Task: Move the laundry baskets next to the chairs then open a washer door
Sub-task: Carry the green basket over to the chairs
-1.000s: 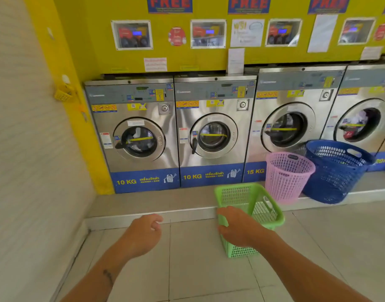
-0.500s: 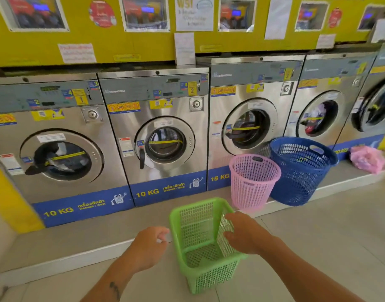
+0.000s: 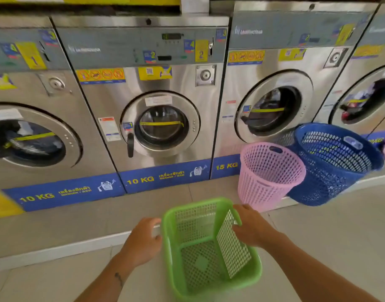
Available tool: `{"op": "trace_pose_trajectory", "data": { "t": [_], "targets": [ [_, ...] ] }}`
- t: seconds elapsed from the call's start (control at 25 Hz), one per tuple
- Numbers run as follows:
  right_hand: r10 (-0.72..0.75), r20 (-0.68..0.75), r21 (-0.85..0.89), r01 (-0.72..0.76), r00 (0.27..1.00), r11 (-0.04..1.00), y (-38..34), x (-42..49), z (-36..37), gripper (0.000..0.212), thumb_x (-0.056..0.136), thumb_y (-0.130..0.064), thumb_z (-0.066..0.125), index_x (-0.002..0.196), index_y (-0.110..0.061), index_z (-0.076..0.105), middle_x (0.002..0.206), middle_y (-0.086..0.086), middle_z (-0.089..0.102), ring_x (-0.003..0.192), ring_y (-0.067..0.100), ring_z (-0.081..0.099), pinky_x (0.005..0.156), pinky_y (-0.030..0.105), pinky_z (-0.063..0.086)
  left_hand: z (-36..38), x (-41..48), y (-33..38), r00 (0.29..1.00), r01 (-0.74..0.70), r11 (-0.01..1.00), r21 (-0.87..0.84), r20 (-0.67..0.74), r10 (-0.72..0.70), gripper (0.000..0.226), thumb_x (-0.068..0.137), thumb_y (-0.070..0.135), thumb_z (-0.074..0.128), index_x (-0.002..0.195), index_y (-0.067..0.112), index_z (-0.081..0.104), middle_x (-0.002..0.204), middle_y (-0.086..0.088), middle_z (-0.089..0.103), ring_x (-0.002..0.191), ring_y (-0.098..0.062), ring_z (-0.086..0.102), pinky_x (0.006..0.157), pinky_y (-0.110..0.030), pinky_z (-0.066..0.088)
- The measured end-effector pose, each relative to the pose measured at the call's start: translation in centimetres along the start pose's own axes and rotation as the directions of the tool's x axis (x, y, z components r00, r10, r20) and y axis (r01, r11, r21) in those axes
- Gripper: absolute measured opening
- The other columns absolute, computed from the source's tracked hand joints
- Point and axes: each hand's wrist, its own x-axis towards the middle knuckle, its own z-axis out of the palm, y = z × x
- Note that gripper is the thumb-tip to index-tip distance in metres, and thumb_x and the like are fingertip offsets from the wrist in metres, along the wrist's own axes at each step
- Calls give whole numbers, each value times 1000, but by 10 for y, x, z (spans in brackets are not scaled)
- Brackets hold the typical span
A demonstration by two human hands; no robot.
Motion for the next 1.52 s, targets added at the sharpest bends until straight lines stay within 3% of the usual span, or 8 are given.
{"op": "trace_pose_trajectory", "data": {
  "t": [0.16, 0.44, 0.6, 0.84, 1.12, 1.24, 1.36, 1.52],
  "targets": [
    [111, 19, -2, -111, 994, 994, 39, 65, 21, 66, 76, -30, 52, 140, -25, 37, 138, 2, 47, 127, 29, 45, 102, 46, 44, 39, 69, -21, 998, -18, 991, 135, 64, 9, 71, 72, 30, 52, 140, 10, 47, 150, -15, 39, 137, -32, 40, 113, -37, 30],
    [247, 86, -138, -234, 965, 962, 136, 166, 92, 74, 78, -5, 59, 144, -15, 27, 145, 8, 35, 127, 35, 42, 99, 46, 43, 144, 144, -68, 987, 86, 964, 253, 110, -117, 71, 84, 22, 60, 149, 17, 32, 162, -5, 17, 142, -32, 28, 112, -47, 34],
    [274, 82, -87, -267, 958, 960, 190, 214, 154, 75, 69, 4, 54, 137, -16, 30, 129, 8, 43, 114, 36, 48, 84, 46, 51, 218, 158, -112, 966, 242, 951, 195, 47, -255, 77, 80, 12, 66, 148, 14, 30, 162, -4, 10, 140, -35, 30, 112, -44, 35],
    [288, 11, -66, -287, 957, 956, 230, 232, 216, 99, 76, 8, 57, 151, -25, 1, 138, 16, 36, 91, 42, 56, 61, 40, 43, 280, 155, -144, 949, 315, 936, 155, -83, -306, 78, 74, -7, 56, 146, 10, 35, 163, -4, 9, 126, -36, 42, 103, -40, 41],
    [166, 1, -163, -164, 986, 973, 210, 222, 163, 100, 73, 7, 61, 151, -18, 4, 123, 21, 45, 75, 26, 48, 51, 31, 36, 236, 149, -103, 909, 374, 925, 62, -223, -352, 76, 73, -11, 49, 145, 8, 39, 161, 3, 21, 121, -31, 50, 99, -28, 40],
    [70, 18, -196, -65, 997, 978, 175, 202, 109, 109, 67, 7, 67, 151, -18, 2, 126, 19, 41, 82, 23, 47, 55, 32, 41, 185, 119, -72, 889, 395, 917, 63, -277, -364, 82, 73, -5, 55, 150, 11, 29, 160, 4, 21, 121, -32, 49, 101, -28, 35],
    [-33, 53, -242, 45, 998, 969, 130, 181, 56, 111, 63, 7, 67, 150, -15, 2, 130, 16, 36, 91, 30, 53, 62, 38, 48, 136, 70, -46, 875, 409, 907, 96, -323, -361, 89, 70, -7, 56, 151, 10, 24, 161, -1, 19, 115, -36, 51, 103, -43, 41],
    [-267, 70, -318, 275, 961, 907, 62, 155, 13, 104, 63, 4, 62, 151, -2, 7, 150, 16, 23, 124, 38, 42, 90, 47, 50, 79, -4, -24, 788, 515, 855, 70, -430, -440, 87, 69, -10, 54, 150, 6, 27, 159, -9, 25, 130, -37, 41, 105, -44, 34]
  ]
}}
